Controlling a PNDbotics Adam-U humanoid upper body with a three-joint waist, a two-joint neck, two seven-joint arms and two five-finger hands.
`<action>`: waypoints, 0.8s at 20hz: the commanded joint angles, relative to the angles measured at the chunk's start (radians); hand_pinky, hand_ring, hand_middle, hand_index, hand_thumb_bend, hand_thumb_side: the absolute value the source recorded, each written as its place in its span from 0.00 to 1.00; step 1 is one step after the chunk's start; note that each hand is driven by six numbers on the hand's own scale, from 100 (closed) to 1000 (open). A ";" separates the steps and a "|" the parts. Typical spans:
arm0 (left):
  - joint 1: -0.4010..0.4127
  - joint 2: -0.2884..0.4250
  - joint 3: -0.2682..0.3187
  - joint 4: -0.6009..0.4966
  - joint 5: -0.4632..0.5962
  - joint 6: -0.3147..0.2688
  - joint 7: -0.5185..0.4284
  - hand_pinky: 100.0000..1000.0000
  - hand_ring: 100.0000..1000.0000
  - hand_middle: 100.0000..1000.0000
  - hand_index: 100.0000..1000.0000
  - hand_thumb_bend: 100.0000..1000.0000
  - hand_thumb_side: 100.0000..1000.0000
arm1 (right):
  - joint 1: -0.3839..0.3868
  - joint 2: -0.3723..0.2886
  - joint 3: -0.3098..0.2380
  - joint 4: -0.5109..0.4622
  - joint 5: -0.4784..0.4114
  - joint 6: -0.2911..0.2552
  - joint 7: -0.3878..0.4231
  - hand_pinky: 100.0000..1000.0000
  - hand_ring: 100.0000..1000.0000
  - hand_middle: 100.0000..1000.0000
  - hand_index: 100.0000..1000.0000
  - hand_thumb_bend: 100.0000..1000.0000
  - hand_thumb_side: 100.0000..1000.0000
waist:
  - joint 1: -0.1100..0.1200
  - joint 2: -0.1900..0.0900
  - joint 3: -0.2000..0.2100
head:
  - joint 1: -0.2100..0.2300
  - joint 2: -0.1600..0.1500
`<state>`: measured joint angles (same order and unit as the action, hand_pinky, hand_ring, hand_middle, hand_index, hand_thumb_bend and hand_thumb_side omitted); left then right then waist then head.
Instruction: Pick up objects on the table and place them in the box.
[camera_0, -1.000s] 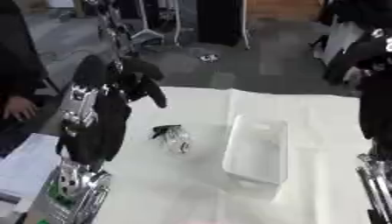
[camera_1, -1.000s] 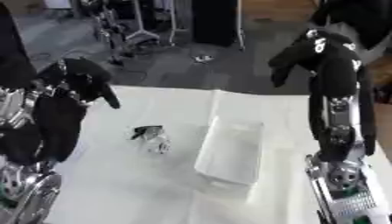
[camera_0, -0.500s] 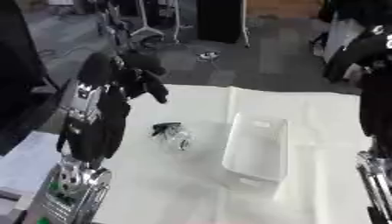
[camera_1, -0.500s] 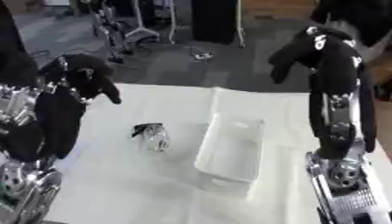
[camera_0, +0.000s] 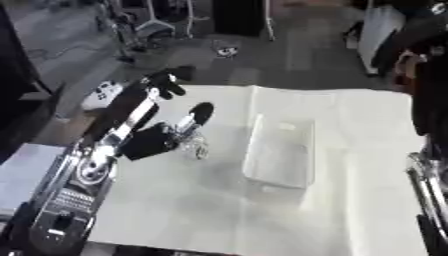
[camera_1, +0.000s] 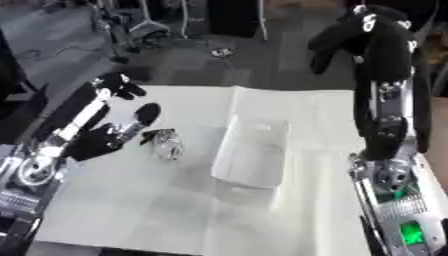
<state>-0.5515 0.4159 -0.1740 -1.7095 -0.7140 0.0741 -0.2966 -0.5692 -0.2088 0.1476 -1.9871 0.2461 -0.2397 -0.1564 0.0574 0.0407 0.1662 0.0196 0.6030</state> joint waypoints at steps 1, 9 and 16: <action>-0.061 0.058 -0.008 0.098 -0.073 -0.028 -0.082 0.83 0.82 0.95 1.00 0.30 1.00 | -0.008 0.007 0.003 -0.013 -0.006 -0.002 0.006 0.25 0.22 0.29 0.44 0.37 1.00 | 0.003 -0.016 -0.004 | 0.018 0.011; -0.237 0.192 -0.079 0.289 -0.262 -0.300 -0.099 1.00 0.99 1.00 1.00 0.44 1.00 | -0.006 0.011 0.010 -0.013 -0.011 -0.005 0.014 0.25 0.22 0.29 0.44 0.37 1.00 | 0.016 -0.023 -0.018 | 0.030 0.027; -0.348 0.254 -0.138 0.358 -0.566 -0.470 0.045 1.00 1.00 1.00 1.00 0.52 0.92 | -0.003 0.008 0.012 -0.013 -0.012 -0.003 0.017 0.25 0.22 0.29 0.44 0.37 1.00 | 0.021 -0.024 -0.020 | 0.038 0.033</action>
<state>-0.8720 0.6296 -0.3097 -1.3492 -1.2263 -0.3731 -0.2767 -0.5646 -0.2010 0.1588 -1.9871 0.2376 -0.2428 -0.1440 0.0789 0.0323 0.1479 0.0464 0.6343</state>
